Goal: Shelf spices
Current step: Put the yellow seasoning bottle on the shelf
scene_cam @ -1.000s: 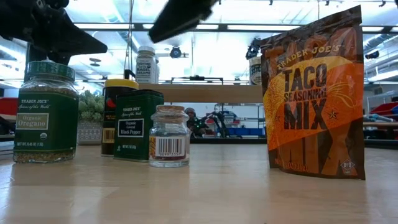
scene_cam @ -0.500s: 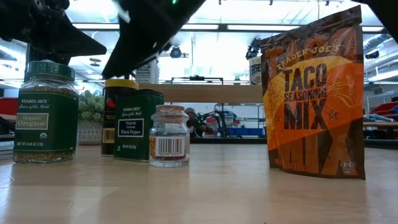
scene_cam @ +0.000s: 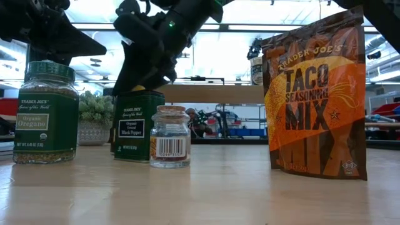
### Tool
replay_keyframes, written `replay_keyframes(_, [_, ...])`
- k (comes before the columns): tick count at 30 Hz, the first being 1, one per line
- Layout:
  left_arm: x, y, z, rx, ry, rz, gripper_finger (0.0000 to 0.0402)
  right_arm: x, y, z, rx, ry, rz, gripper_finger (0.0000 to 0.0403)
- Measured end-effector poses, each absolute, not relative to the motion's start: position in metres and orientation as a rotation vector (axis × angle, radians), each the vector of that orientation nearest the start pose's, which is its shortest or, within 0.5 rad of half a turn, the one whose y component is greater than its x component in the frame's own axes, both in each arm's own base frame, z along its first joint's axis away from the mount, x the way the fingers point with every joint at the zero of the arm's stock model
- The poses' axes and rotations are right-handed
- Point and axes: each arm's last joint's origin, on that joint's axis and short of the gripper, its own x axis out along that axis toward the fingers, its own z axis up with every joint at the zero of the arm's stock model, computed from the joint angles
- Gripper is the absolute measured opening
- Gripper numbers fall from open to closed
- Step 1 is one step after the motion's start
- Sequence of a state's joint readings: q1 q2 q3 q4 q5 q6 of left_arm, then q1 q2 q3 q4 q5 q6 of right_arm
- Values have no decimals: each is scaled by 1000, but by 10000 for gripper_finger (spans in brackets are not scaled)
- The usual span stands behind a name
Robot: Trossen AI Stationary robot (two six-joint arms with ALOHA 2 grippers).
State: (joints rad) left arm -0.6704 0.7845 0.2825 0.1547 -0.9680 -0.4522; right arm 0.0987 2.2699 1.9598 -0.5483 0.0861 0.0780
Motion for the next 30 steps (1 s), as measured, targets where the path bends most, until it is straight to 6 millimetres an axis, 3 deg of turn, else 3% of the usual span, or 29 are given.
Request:
replay_keyframes(5, [137, -78, 196, -192, 166, 340, 1, 498, 46, 221, -5, 865, -19, 224])
replay_keyframes(8, [137, -78, 196, -193, 166, 339, 1, 490, 49, 239, -8, 862, -13, 224])
replay_keyframes(17, [137, -78, 197, -202, 159, 338, 1, 435, 49, 333, -41, 788, -76, 224])
replay_keyframes(21, [137, -78, 197, -203, 157, 338, 1, 410, 23, 370, -69, 725, -246, 224])
replay_keyframes(24, [137, -78, 197, -204, 157, 338, 1, 398, -6, 385, -59, 695, -358, 224])
replay_keyframes(30, [137, -78, 197, -207, 157, 338, 1, 391, -76, 377, 16, 767, -472, 240])
